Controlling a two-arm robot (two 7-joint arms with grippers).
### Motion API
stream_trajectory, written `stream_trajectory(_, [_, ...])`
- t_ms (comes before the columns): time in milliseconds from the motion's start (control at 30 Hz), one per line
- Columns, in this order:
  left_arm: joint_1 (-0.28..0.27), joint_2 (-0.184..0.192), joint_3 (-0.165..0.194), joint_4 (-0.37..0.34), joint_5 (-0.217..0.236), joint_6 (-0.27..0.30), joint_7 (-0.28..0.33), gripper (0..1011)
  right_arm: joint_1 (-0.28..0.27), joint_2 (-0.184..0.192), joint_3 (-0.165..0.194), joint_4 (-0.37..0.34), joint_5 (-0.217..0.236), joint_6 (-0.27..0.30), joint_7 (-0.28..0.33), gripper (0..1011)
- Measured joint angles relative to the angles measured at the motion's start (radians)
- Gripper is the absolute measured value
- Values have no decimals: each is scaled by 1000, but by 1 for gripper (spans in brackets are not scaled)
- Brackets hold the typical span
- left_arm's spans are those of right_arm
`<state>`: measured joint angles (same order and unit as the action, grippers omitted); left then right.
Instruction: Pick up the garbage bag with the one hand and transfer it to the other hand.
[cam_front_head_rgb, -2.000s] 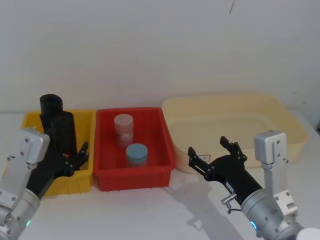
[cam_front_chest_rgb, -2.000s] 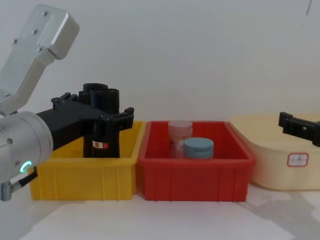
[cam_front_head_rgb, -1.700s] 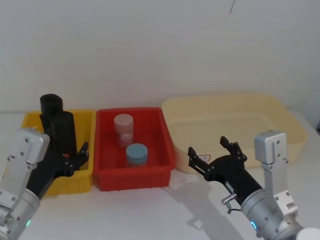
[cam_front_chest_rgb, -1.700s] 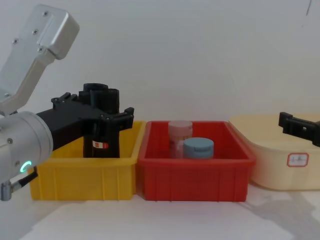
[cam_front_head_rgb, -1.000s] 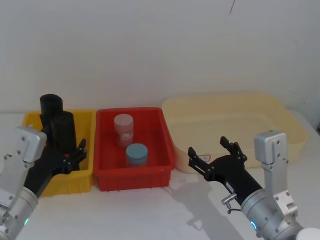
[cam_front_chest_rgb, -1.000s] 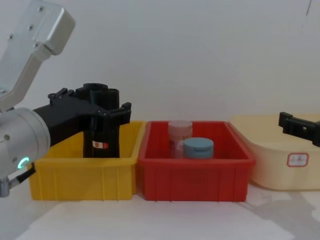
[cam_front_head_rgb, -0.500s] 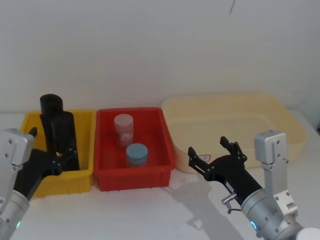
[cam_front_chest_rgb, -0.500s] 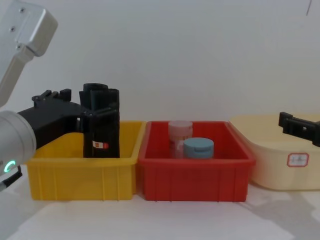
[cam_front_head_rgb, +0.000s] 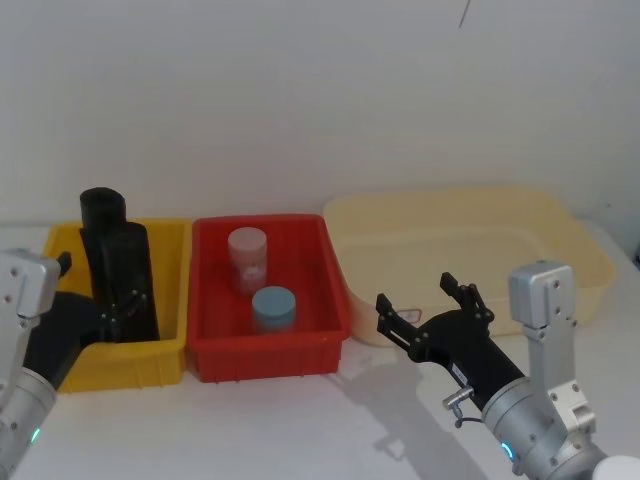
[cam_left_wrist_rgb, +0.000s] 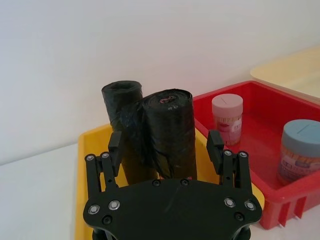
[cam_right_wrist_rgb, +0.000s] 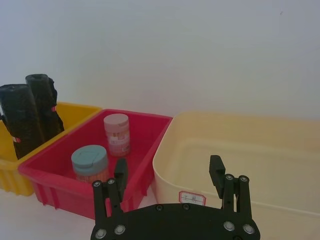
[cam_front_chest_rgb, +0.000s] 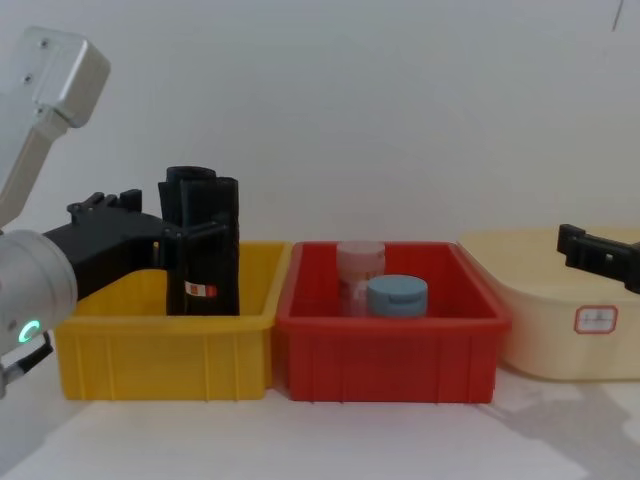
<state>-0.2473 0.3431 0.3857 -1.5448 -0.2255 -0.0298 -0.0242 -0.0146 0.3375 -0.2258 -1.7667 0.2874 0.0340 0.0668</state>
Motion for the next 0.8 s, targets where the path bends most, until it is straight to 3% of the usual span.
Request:
stream_trajectory(567, [-125, -71, 8, 200, -28, -57, -96, 997, 0, 0, 0, 0, 0, 0, 0, 1000])
stream_trajectory(800, [-160, -98, 7, 269, -39, -79, -121, 840, 0, 0, 0, 0, 0, 0, 0, 1000])
